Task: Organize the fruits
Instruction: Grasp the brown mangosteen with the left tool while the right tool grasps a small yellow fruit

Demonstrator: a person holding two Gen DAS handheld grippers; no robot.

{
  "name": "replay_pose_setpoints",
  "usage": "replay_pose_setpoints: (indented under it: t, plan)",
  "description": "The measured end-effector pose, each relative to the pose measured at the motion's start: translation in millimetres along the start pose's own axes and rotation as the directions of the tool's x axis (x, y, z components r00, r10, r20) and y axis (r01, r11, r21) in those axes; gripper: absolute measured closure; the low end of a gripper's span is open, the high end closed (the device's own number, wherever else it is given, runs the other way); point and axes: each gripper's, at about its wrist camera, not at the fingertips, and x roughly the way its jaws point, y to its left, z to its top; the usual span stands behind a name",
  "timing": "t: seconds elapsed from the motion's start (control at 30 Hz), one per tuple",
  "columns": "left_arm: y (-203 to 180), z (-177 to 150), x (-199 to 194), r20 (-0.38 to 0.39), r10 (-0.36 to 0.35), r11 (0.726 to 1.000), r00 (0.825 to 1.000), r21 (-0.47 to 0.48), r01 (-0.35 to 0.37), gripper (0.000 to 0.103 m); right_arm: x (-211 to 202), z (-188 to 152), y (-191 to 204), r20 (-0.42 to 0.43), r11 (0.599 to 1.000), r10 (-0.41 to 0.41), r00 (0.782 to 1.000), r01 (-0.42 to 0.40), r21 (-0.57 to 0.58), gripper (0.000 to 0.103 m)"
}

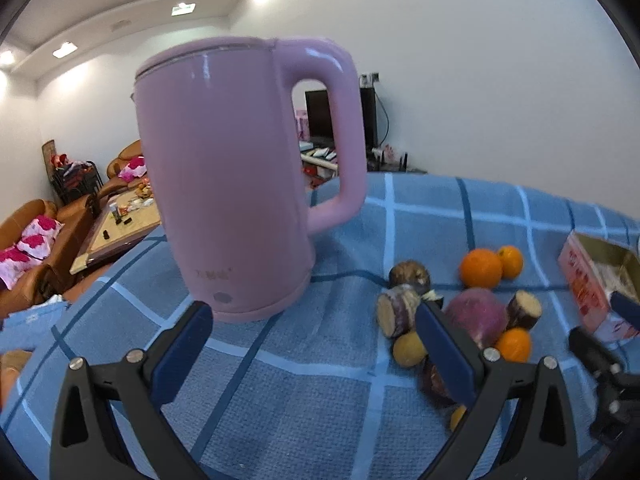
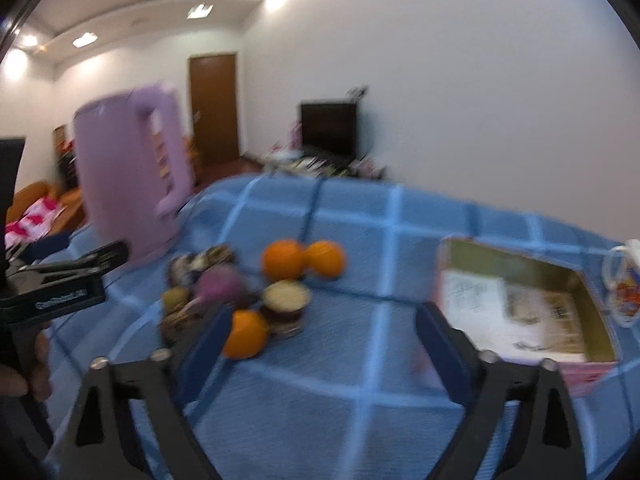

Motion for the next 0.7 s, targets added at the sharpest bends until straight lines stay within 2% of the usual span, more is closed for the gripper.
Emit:
replay_pose_setpoints:
  t: [0.07,0.1,0.2,0.33,0.4,0.47,0.53,0.6,0.7]
  plan:
    - [-1,-1,4,-0.03,-0.002,1.0,1.0,0.016,0.003,0.003,10,-3,11,-0.071,0.997,0.078,0.994,-0.077,0.004,0.028]
    - [0,-2,6,-0.046,-0.001,1.0,0.999,0.024,0.002,0.004,13,-4,16,-0.098,0.993,0.117,0.988,-0.117,0.001,0.034]
    - [4,-4,10,-0.069,0.01,0.999,0.998,0.037,-0.007,0.005,17,-10,35,-0.154,0.973,0.227,0.962,-0.231,-0.008,0.04]
    - [12,-4,11,-0.074,0.007,0.999,0.997,0.033,-0.004,0.005,26,-16,55,-0.213,0.951,0.3,0.93,-0.308,-0.002,0.046]
    - [16,-5,14,-0.092,-0.005,1.0,0.996,0.021,0.007,0.005,34,-18,63,-0.25,0.947,0.311,0.917,-0.321,0.002,0.052]
    - [17,-6,16,-0.111,-0.05,0.999,0.993,0.001,0.05,0.005,41,-19,66,-0.287,0.948,0.307,0.907,-0.319,0.003,0.057]
    - [16,-6,16,-0.112,-0.085,0.996,0.99,-0.002,0.086,0.005,39,-19,69,-0.284,0.945,0.314,0.906,-0.328,-0.002,0.059]
    - [10,-7,13,-0.108,-0.127,0.991,0.986,0.018,0.129,0.005,38,-22,73,-0.292,0.943,0.316,0.903,-0.332,-0.007,0.073]
    - [1,-9,11,-0.112,-0.192,0.979,0.975,0.05,0.198,0.01,32,-24,67,-0.293,0.948,0.296,0.909,-0.317,-0.026,0.073]
